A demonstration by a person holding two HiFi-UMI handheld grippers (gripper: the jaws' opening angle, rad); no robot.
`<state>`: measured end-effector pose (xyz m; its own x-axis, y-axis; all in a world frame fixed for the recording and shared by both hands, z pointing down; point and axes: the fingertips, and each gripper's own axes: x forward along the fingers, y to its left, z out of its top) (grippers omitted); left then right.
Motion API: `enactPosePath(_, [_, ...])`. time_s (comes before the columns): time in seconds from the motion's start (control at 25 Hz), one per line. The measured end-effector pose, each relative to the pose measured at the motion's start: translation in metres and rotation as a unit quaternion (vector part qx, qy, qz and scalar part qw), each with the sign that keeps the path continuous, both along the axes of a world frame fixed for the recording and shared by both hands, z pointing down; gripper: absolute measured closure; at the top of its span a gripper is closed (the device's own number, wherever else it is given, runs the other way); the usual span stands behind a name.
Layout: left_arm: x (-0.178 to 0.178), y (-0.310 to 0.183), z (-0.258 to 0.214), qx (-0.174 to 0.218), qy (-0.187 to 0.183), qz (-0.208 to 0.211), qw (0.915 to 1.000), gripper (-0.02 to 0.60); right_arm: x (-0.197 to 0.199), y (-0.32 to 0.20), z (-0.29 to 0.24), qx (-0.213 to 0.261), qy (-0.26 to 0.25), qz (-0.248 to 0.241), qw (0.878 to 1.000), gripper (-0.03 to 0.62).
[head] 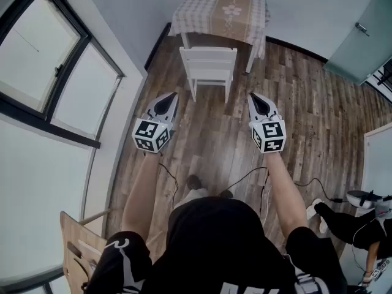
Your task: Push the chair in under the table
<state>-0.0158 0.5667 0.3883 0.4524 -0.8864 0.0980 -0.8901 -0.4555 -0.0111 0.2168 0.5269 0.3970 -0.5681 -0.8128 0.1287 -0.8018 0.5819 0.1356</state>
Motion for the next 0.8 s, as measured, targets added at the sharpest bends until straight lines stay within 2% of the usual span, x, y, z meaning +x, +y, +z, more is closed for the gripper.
enactPosePath(0.4, [-0.059, -0.02, 0.019, -0.019, 0.004, -0.001, 0.9998, 0.557, -0.066, -0.016, 0.011, -0.007, 0.014, 0.002, 1.0, 0.583])
enactPosePath(0.8, [-0.111, -0.037, 0.042, -0.034, 0.015, 0.011, 0.9993, 0.557, -0.103, -0.027, 0.03, -0.023, 0.019, 0.026, 0.999, 0.582])
